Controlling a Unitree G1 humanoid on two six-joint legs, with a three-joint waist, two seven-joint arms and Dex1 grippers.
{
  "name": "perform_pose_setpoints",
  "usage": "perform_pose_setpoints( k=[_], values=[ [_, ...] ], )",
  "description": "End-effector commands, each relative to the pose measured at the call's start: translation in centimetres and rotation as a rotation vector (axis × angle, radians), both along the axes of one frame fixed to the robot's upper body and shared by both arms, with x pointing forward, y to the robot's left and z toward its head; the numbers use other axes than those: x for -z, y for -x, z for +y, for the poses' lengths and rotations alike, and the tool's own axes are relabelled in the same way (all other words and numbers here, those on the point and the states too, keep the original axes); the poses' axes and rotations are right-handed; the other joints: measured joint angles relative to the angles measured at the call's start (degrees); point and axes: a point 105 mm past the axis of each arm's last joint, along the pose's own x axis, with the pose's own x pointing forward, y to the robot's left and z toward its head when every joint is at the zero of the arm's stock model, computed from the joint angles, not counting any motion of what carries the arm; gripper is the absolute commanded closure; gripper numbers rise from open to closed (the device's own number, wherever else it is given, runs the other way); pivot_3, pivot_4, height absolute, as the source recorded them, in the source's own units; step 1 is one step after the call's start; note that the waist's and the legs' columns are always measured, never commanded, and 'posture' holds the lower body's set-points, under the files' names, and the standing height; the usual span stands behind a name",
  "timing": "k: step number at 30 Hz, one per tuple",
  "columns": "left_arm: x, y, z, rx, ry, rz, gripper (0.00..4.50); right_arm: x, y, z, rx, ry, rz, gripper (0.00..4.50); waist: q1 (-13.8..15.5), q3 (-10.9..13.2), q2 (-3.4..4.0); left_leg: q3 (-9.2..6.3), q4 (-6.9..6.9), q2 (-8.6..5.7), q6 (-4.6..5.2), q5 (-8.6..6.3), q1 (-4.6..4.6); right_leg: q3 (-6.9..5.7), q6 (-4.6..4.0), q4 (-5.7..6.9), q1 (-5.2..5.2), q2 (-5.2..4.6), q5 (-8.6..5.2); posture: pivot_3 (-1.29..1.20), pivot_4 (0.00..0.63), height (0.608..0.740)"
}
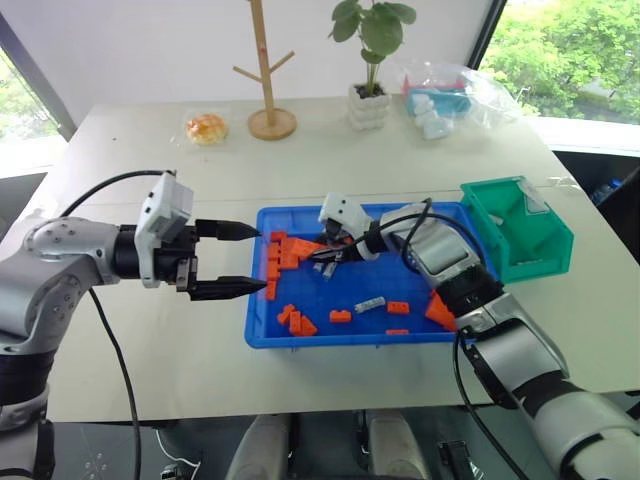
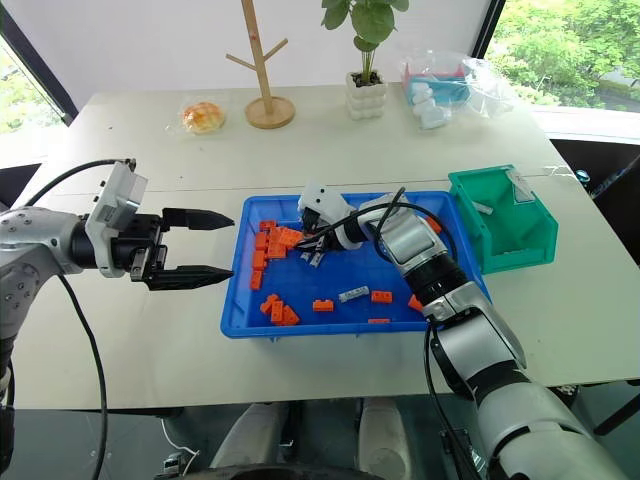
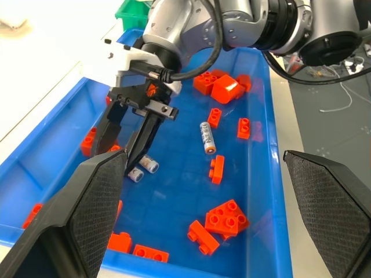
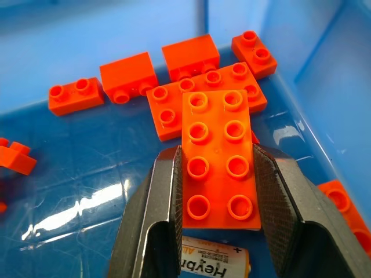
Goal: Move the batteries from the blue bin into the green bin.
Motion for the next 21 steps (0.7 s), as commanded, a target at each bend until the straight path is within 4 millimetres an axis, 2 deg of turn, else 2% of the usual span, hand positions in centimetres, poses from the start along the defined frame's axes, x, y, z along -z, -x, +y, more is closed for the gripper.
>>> perform_pose_setpoints(
  k=[1, 7, 14, 18, 20, 21],
  values=[
    [-0.9, 0.0, -0.2, 0.011, 0.011, -0.042, 0.00, -2.0, 1.8, 2.4, -0.094, -0.058, -0.041, 3.35, -0.07, 0.00, 0.00, 0.00, 0.00, 0.00, 0.00, 0.00, 0.00, 0.01, 0.00, 0.00, -0.01, 0.00, 0.00, 0.00, 0.150, 0.693],
    [-1.0, -0.1, -0.3, 0.013, 0.017, -0.046, 0.00, -1.0, 5.1, 4.4, -0.176, -0.065, 0.018, 3.35, 0.01, 0.00, 0.00, 0.01, -0.02, 0.01, 0.00, 0.00, 0.00, 0.05, 0.00, 0.06, -0.05, 0.02, 0.00, 0.00, 0.150, 0.693],
    [-0.9, 0.0, -0.2, 0.015, 0.012, -0.045, 0.00, 1.4, 5.2, 4.0, -0.095, -0.051, 0.096, 3.35, 0.03, -0.01, -0.01, 0.01, 0.00, 0.00, -0.02, 0.02, 0.00, 0.07, -0.02, 0.10, -0.07, 0.02, 0.01, 0.00, 0.150, 0.693],
    [-1.0, -0.2, -0.2, 0.016, 0.010, -0.045, 0.00, 1.8, 5.1, 3.9, -0.088, -0.041, 0.078, 1.43, 0.00, -0.01, -0.01, 0.02, 0.00, 0.00, -0.03, 0.02, 0.00, 0.08, -0.02, 0.12, -0.07, 0.03, 0.01, 0.00, 0.150, 0.693],
    [-1.0, -0.3, -0.2, 0.016, 0.009, -0.046, 0.00, 1.3, 4.7, 3.9, -0.083, -0.043, 0.057, 0.36, 0.00, -0.01, -0.01, 0.04, 0.01, 0.00, -0.03, 0.02, 0.00, 0.09, -0.02, 0.13, -0.09, 0.03, 0.01, 0.00, 0.150, 0.693],
    [-1.1, -0.3, -0.2, 0.016, 0.009, -0.046, 0.00, 0.6, 4.5, 3.8, -0.088, -0.048, 0.045, 0.06, 0.00, -0.01, -0.01, 0.03, 0.01, 0.00, -0.03, 0.02, 0.00, 0.09, -0.02, 0.13, -0.09, 0.03, 0.01, 0.00, 0.150, 0.693]
  ],
)
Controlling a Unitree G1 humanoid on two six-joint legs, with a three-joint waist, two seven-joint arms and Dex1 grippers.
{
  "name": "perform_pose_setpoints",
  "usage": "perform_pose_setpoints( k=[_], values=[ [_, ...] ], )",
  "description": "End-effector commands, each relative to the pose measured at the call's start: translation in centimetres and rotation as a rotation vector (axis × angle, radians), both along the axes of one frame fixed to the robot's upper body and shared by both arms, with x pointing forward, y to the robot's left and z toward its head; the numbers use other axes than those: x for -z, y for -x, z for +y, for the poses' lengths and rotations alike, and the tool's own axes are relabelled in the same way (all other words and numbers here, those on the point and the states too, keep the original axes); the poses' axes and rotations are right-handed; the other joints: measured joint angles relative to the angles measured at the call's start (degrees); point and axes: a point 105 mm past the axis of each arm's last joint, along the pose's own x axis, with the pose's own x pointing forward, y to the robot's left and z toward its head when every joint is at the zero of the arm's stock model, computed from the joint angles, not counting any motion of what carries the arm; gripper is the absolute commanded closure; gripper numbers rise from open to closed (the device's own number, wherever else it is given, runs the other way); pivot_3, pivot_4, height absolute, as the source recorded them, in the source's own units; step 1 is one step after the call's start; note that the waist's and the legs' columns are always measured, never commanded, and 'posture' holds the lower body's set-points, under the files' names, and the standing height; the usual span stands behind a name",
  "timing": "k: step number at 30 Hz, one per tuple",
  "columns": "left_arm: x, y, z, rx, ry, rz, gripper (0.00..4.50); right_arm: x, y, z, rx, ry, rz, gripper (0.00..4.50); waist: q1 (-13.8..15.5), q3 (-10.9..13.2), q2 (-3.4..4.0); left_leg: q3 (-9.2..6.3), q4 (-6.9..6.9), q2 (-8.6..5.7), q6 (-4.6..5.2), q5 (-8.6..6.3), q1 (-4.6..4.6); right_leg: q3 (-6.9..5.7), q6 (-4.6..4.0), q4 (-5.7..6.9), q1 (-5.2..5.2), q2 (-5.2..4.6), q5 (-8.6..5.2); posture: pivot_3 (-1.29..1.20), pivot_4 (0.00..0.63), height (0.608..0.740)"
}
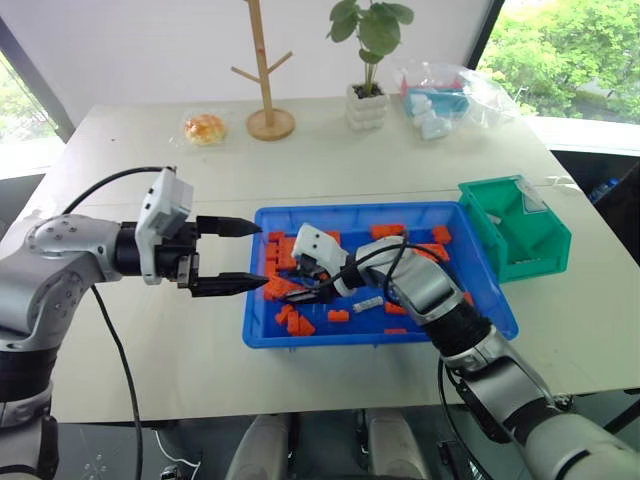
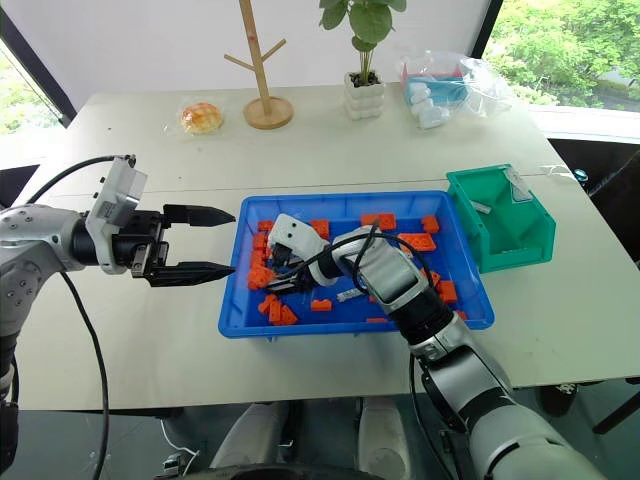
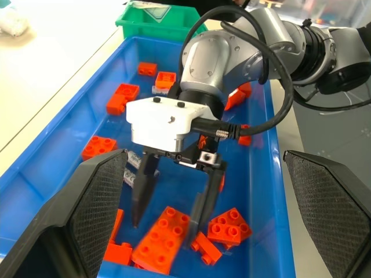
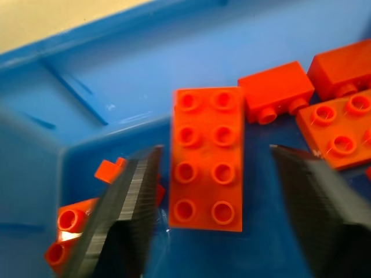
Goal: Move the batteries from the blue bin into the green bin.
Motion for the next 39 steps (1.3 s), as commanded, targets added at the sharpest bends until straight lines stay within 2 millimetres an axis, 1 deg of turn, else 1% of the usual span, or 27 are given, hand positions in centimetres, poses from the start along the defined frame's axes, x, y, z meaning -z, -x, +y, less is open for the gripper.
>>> perform_pose_setpoints(
  k=[1, 2, 4, 5, 8, 11, 13, 16, 19, 21, 23, 32, 39],
  values=[
    [-0.8, 0.0, -0.2, 0.013, -0.007, -0.040, 0.00, -2.7, -0.6, 0.3, -0.032, -0.029, -0.083, 0.06, 0.00, 0.00, 0.00, 0.00, 0.00, 0.00, 0.00, 0.00, 0.00, 0.00, 0.00, 0.00, 0.00, 0.00, 0.00, 0.00, 0.150, 0.693],
    [-0.8, -0.1, -0.2, 0.013, -0.008, -0.042, 0.00, -4.0, -0.7, 0.1, -0.057, -0.037, -0.101, 0.06, 0.01, 0.01, 0.01, 0.00, 0.01, 0.00, 0.00, 0.00, 0.00, 0.00, 0.00, 0.01, 0.00, 0.00, 0.00, 0.00, 0.150, 0.693],
    [-0.8, -0.2, -0.2, 0.014, -0.010, -0.044, 0.00, -5.6, -0.7, -0.2, -0.100, -0.040, -0.128, 0.06, 0.01, 0.01, 0.01, 0.03, 0.02, 0.00, 0.00, 0.00, -0.01, 0.02, 0.00, 0.03, -0.03, 0.00, 0.00, 0.00, 0.150, 0.693],
    [-0.9, -0.3, -0.2, 0.013, -0.010, -0.048, 0.00, -6.4, -0.9, -0.7, -0.139, -0.015, -0.164, 0.06, 0.01, 0.00, 0.00, 0.03, 0.04, 0.00, 0.00, 0.00, -0.01, 0.02, 0.00, 0.05, -0.03, 0.00, 0.00, 0.00, 0.150, 0.693],
    [-1.0, -0.6, -0.3, 0.012, -0.006, -0.063, 0.00, -7.2, -2.3, -2.4, -0.211, 0.095, -0.238, 0.06, 0.10, 0.00, -0.01, 0.04, 0.05, 0.00, 0.00, 0.00, 0.00, 0.01, 0.00, 0.08, -0.02, 0.00, 0.00, 0.00, 0.150, 0.693],
    [-1.0, -0.7, -0.3, 0.013, -0.005, -0.067, 0.00, -7.0, -3.7, -3.4, -0.249, 0.166, -0.288, 0.06, -0.08, -0.01, -0.02, 0.05, 0.03, 0.00, 0.00, 0.00, 0.02, 0.01, 0.01, 0.06, 0.01, 0.00, 0.00, 0.00, 0.150, 0.693],
    [-1.1, -0.7, -0.4, 0.015, -0.006, -0.073, 0.00, -6.9, -4.9, -3.7, -0.263, 0.198, -0.336, 0.06, -0.20, 0.00, -0.02, 0.06, 0.03, 0.00, 0.00, 0.00, 0.03, 0.01, 0.01, 0.07, 0.00, 0.01, 0.00, 0.00, 0.150, 0.693],
    [-1.2, -0.6, -0.3, 0.018, -0.012, -0.078, 0.00, -6.9, -6.2, -3.4, -0.290, 0.216, -0.424, 0.06, -0.60, 0.02, -0.03, 0.09, 0.01, 0.00, -0.02, 0.02, 0.02, 0.07, 0.00, 0.10, -0.06, 0.01, 0.00, 0.00, 0.150, 0.693],
    [-1.2, -0.4, -0.3, 0.017, -0.014, -0.080, 0.00, -7.2, -7.0, -3.1, -0.293, 0.209, -0.481, 0.06, -1.28, 0.02, -0.03, 0.09, -0.01, 0.01, -0.07, 0.04, 0.02, 0.10, 0.00, 0.14, -0.09, 0.01, 0.00, 0.00, 0.150, 0.693],
    [-1.3, -0.4, -0.2, 0.012, -0.015, -0.082, 0.00, -7.3, -7.2, -2.7, -0.295, 0.187, -0.511, 0.06, -1.43, 0.02, -0.03, 0.08, -0.02, 0.01, -0.11, 0.06, 0.02, 0.10, 0.00, 0.15, -0.09, 0.01, 0.00, 0.00, 0.150, 0.693],
    [-1.4, -0.3, -0.1, 0.009, -0.015, -0.082, 0.00, -7.0, -7.2, -2.6, -0.305, 0.183, -0.525, 0.06, -1.43, 0.02, -0.03, 0.08, -0.03, 0.01, -0.13, 0.08, 0.02, 0.11, 0.00, 0.17, -0.11, 0.02, 0.00, 0.00, 0.150, 0.693],
    [-1.6, -0.3, -0.3, 0.008, -0.005, -0.086, 0.00, -4.5, -6.6, -3.8, -0.358, 0.228, -0.512, 0.06, -1.39, 0.03, -0.03, 0.08, -0.03, 0.00, -0.15, 0.09, 0.02, 0.16, -0.01, 0.27, -0.16, 0.02, -0.01, 0.00, 0.150, 0.693],
    [-2.0, -0.5, -0.6, 0.010, 0.011, -0.094, 0.00, -4.1, -6.7, -4.2, -0.349, 0.243, -0.509, 0.06, -1.43, 0.02, -0.03, 0.09, -0.02, 0.00, -0.25, 0.15, 0.07, 0.20, -0.07, 0.50, -0.23, 0.02, -0.04, 0.00, 0.150, 0.693]
  ],
)
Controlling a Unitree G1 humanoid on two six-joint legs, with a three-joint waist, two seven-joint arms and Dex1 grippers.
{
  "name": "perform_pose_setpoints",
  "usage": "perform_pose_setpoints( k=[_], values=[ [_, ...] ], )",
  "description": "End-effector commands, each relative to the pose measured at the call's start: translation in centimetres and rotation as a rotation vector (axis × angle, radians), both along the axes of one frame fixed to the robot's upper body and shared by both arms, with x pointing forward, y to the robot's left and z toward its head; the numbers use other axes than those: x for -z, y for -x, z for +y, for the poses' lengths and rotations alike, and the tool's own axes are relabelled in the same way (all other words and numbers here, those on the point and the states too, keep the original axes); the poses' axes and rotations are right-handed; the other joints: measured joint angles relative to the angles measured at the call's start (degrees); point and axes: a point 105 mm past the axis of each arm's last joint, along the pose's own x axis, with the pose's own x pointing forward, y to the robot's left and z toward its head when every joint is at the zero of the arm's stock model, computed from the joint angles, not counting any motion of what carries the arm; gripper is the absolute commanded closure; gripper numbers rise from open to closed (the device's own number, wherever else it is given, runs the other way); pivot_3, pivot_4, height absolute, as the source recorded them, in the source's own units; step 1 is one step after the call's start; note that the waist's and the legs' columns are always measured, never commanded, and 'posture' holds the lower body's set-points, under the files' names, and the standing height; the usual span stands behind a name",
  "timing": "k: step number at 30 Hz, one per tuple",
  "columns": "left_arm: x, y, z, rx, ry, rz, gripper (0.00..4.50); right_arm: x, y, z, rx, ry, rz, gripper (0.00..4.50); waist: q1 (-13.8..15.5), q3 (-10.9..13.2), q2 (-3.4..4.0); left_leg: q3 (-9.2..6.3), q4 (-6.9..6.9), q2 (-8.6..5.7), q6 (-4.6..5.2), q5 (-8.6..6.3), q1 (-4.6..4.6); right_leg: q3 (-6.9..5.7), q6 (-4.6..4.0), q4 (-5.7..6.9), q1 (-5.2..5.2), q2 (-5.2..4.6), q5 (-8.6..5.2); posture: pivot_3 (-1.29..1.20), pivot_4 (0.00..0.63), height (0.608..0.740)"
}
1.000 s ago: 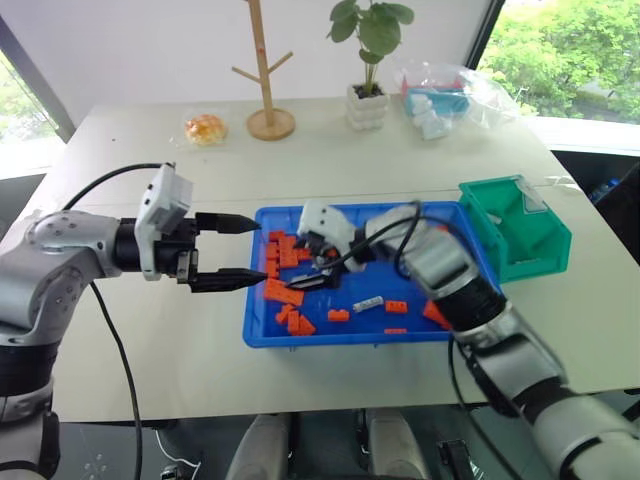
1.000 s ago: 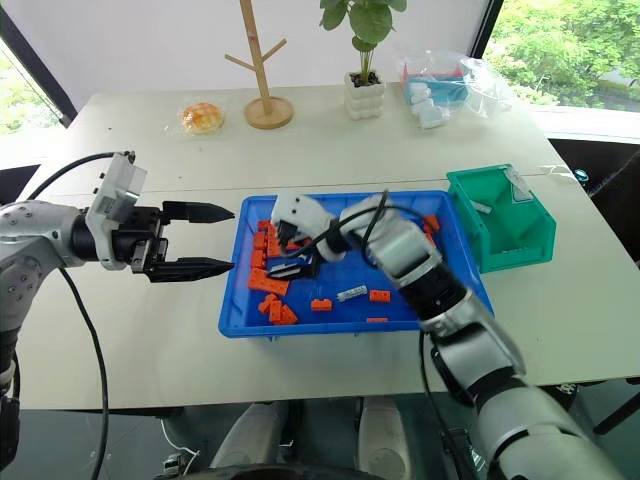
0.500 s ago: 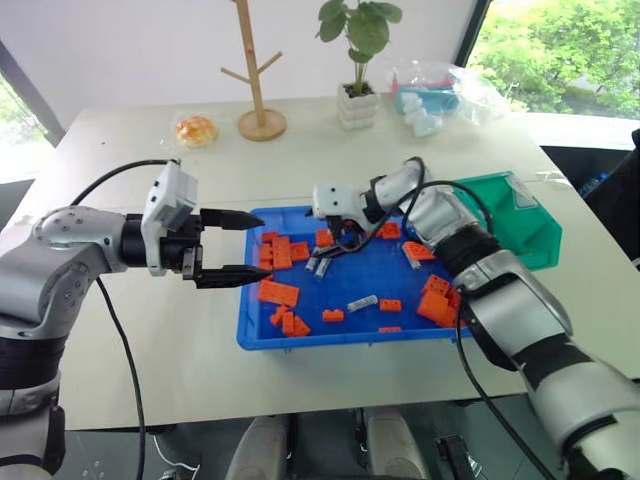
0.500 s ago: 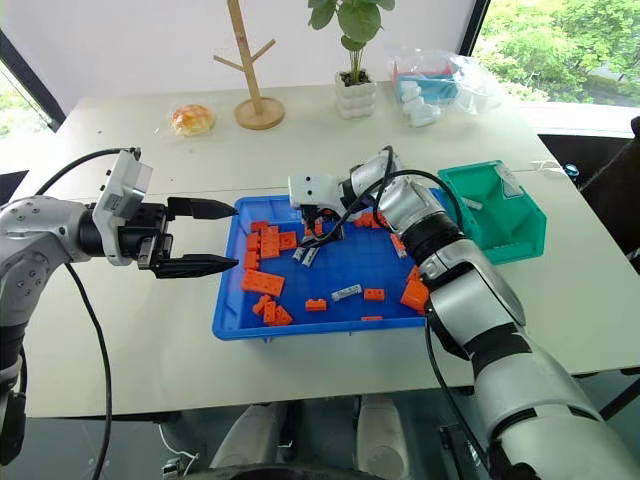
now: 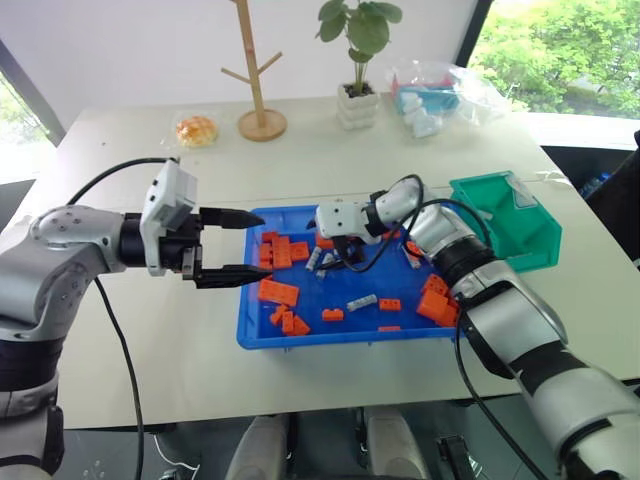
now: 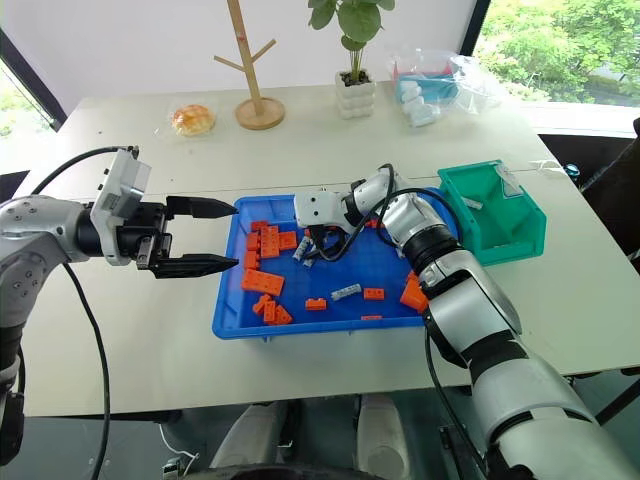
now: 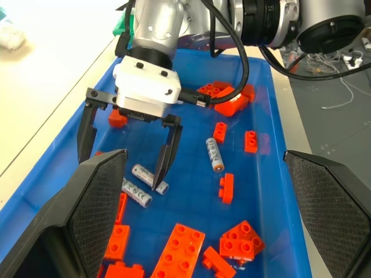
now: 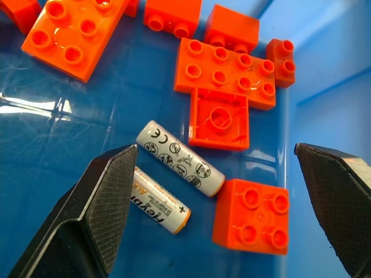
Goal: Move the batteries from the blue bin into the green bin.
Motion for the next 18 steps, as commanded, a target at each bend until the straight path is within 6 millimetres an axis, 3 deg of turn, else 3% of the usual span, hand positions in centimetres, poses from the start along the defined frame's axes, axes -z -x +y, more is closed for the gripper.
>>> perform_pose_setpoints(
  k=[1, 10, 18],
  values=[
    [-1.2, 0.2, -0.1, 0.007, 0.018, -0.049, 0.00, -0.9, -0.3, -0.1, 0.003, -0.014, -0.034, 0.06, 0.00, 0.00, 0.00, 0.00, 0.00, 0.00, 0.00, 0.00, 0.01, 0.00, -0.02, 0.02, 0.00, 0.00, -0.01, 0.00, 0.150, 0.693],
    [-0.6, 0.6, 0.1, 0.031, -0.009, -0.022, 0.00, -0.7, -0.6, -0.1, -0.027, 0.076, -0.046, 0.06, 0.01, 0.00, 0.00, 0.00, 0.01, 0.00, -0.03, 0.02, 0.05, 0.00, -0.03, 0.06, 0.03, 0.01, -0.02, 0.00, 0.150, 0.693],
    [-0.3, 0.8, 0.3, 0.014, -0.001, -0.021, 0.00, -1.7, -0.8, 1.2, -0.113, 0.204, -0.102, 0.06, -0.07, 0.00, 0.00, 0.00, -0.03, 0.01, -0.05, 0.03, 0.07, 0.01, -0.06, 0.11, -0.01, 0.02, -0.04, 0.00, 0.150, 0.693]
  ],
)
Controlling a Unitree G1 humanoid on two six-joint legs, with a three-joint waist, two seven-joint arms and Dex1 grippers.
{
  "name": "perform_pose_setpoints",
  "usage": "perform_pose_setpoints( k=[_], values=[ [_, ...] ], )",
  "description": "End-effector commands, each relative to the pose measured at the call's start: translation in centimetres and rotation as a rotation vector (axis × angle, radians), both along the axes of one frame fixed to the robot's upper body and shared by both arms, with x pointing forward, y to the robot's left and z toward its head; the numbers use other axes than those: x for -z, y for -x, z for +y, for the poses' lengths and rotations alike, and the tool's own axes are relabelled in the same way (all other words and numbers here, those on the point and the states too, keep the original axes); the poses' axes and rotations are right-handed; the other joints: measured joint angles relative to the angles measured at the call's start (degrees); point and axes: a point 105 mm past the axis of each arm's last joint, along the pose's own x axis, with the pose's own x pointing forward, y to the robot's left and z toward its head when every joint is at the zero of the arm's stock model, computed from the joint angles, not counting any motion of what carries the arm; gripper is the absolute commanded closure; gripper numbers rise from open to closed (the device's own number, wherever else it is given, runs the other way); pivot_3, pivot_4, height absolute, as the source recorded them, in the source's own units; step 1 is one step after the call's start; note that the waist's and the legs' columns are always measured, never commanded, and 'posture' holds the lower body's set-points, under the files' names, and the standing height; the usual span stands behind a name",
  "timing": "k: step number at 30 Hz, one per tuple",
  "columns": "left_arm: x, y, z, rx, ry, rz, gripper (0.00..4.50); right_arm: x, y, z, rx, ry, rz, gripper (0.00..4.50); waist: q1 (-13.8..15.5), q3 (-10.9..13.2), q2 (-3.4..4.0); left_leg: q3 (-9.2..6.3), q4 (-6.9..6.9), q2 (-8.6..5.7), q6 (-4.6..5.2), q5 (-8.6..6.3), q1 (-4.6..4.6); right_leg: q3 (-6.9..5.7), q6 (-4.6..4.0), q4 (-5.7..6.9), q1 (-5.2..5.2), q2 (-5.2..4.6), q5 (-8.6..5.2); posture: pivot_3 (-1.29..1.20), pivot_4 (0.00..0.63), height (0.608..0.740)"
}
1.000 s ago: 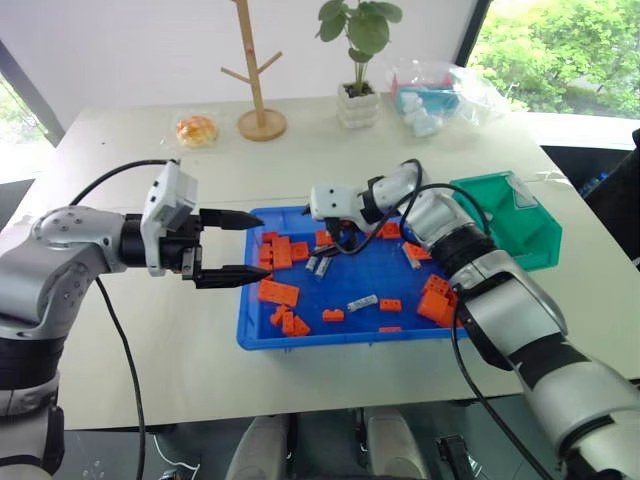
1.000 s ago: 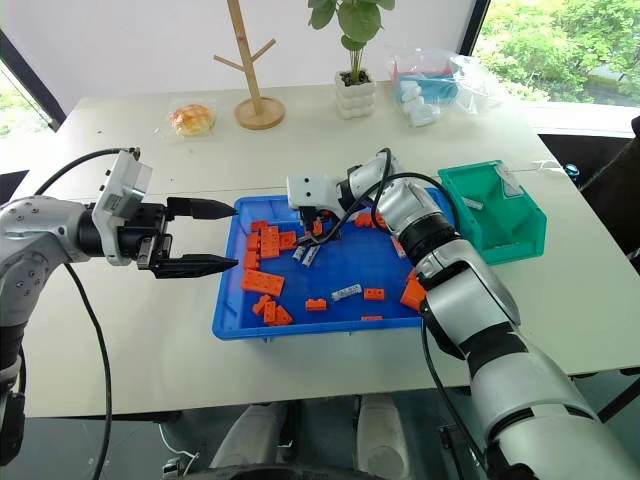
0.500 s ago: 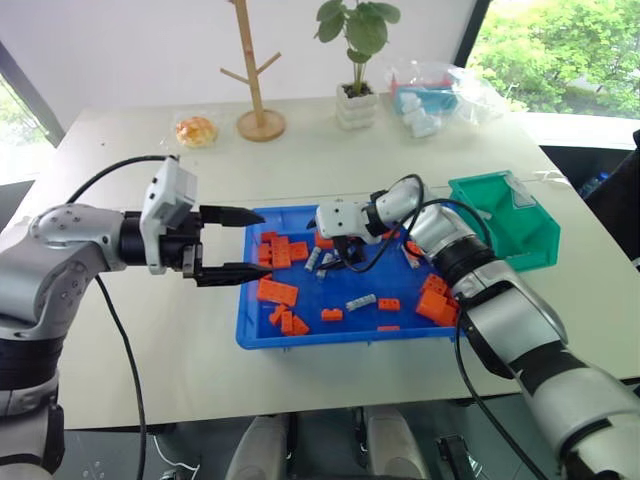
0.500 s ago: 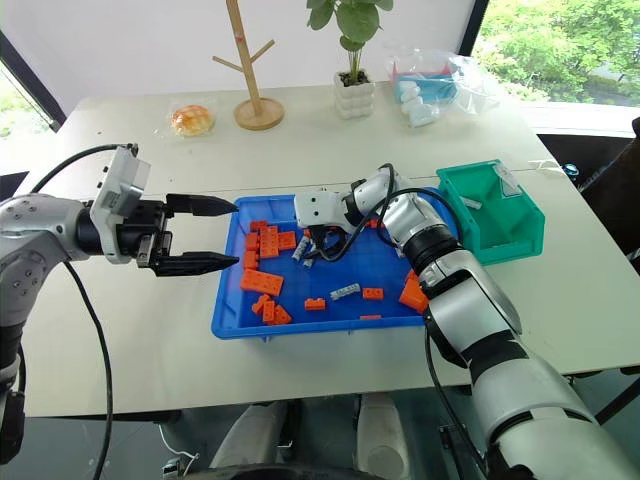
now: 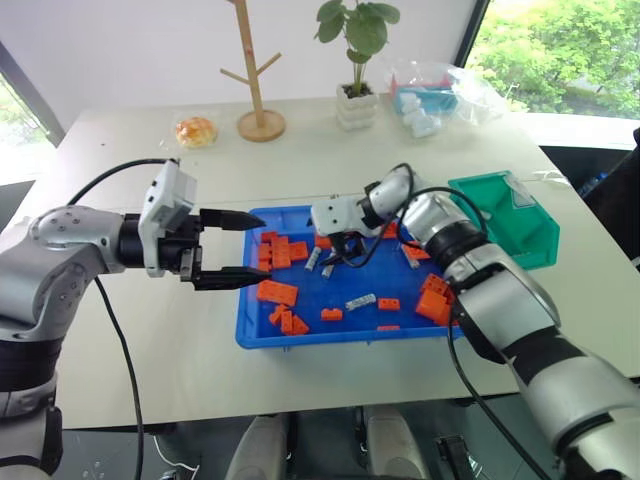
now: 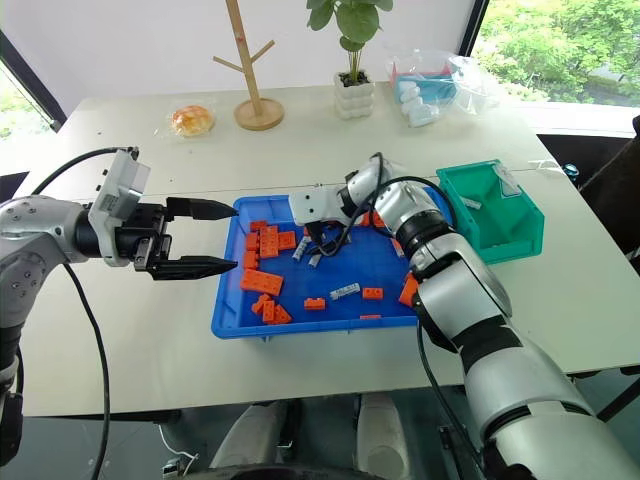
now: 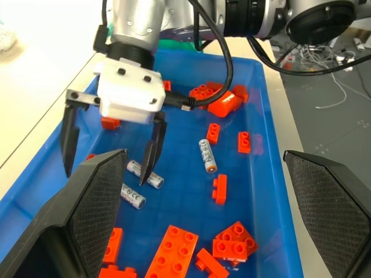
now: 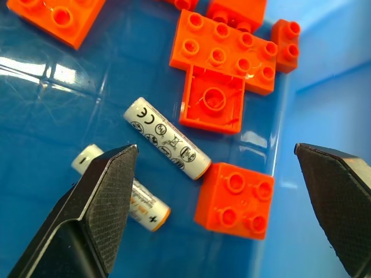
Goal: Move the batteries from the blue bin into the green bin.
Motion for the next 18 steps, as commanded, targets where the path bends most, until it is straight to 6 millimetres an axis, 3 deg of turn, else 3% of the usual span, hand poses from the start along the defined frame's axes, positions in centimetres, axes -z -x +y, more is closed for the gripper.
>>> perform_pose_setpoints(
  k=[1, 12, 15, 18],
  values=[
    [-0.5, 0.7, 0.3, -0.001, -0.006, -0.035, 0.00, -1.0, 0.2, 0.6, -0.064, 0.051, -0.042, 0.06, -0.01, 0.00, 0.00, 0.00, -0.01, 0.00, 0.00, 0.00, 0.00, 0.00, 0.00, 0.00, 0.00, 0.00, 0.00, 0.00, 0.150, 0.693],
    [0.1, 1.5, 0.9, -0.021, -0.030, -0.023, 0.00, 0.6, 1.6, 0.0, -0.164, 0.130, 0.011, 0.06, 0.02, 0.01, 0.00, -0.01, -0.02, 0.00, -0.03, 0.02, 0.00, 0.01, -0.02, 0.03, -0.02, 0.01, -0.01, 0.00, 0.150, 0.693],
    [-0.1, 1.3, 0.8, -0.023, -0.019, -0.029, 0.00, 0.9, 1.5, -0.2, -0.157, 0.137, 0.017, 0.91, 0.02, 0.01, 0.00, -0.01, -0.04, 0.01, -0.04, 0.02, 0.02, 0.01, -0.02, 0.04, -0.02, 0.01, -0.01, 0.00, 0.150, 0.693],
    [-0.3, 1.2, 0.6, -0.017, -0.014, -0.034, 0.00, 1.0, 1.5, -0.3, -0.146, 0.136, 0.027, 2.50, 0.02, 0.01, 0.00, -0.01, -0.04, 0.01, -0.04, 0.02, 0.02, 0.01, -0.02, 0.04, -0.02, 0.01, -0.01, 0.00, 0.150, 0.693]
  ],
)
